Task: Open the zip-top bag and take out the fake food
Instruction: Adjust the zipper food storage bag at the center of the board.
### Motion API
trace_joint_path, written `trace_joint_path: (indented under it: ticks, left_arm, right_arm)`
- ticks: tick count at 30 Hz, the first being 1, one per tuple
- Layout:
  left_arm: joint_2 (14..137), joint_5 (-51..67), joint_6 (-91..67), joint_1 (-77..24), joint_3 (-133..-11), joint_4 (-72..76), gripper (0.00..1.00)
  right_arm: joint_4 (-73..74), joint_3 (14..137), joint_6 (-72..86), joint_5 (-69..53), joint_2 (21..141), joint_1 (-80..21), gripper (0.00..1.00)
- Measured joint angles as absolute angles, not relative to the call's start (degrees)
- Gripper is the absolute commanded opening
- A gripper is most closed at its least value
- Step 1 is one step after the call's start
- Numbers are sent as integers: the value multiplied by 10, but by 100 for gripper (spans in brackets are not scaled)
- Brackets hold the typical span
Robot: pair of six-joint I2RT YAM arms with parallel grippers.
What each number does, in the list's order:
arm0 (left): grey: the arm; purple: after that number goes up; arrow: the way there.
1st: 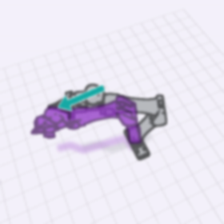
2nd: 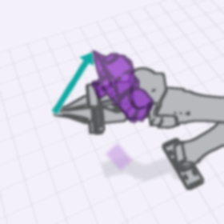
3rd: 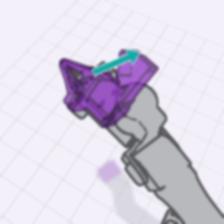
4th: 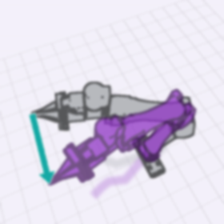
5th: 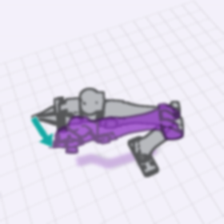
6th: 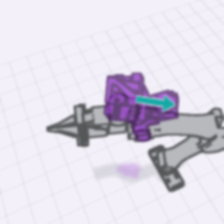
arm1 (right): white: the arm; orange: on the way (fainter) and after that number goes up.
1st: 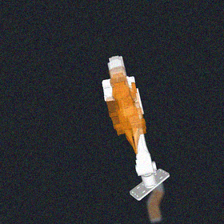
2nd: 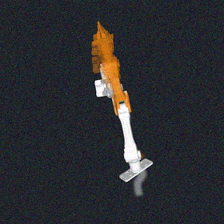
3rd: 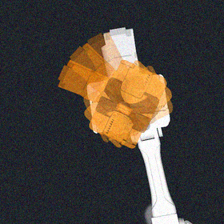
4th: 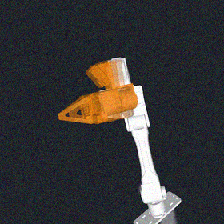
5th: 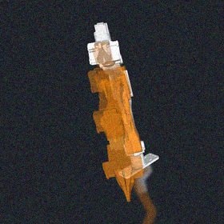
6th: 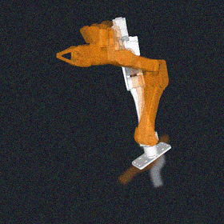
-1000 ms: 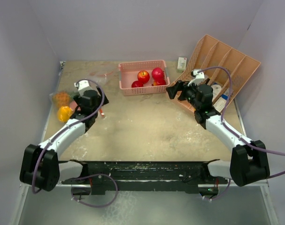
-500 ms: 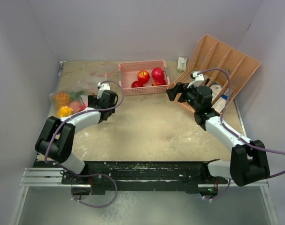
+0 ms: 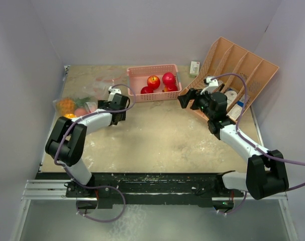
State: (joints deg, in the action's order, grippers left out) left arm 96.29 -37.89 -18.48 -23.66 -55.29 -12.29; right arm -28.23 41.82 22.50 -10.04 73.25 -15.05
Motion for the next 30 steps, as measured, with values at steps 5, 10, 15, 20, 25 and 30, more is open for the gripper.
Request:
trace_joint_path:
  ticks: [5,10,15,20,25,30]
  left_arm:
    - [972,-339,-215,-227,-561,-147,99]
    - [972,-262,-251,-181,-561,-148,100]
    - [972,-180,-285,-138,-557,-131,94]
    - [979,-116,-311,-123,-547,-109,80]
    - [980,-87,-322,-121,-533,-76,59]
    - [974,-83,-324,-117,-514,-50,45]
  right_arm:
    - [-282,417,225,-100,733,-150,89]
    - [-282,417,223,-100,732,-150,89]
    - [-282,417,223,-100,732,-150,89]
    - [-282,414,223,-100,732,-150,89]
    - [-281,411,223,-100,732,-150,89]
    - [-281,411,223,-100,732,-150,89]
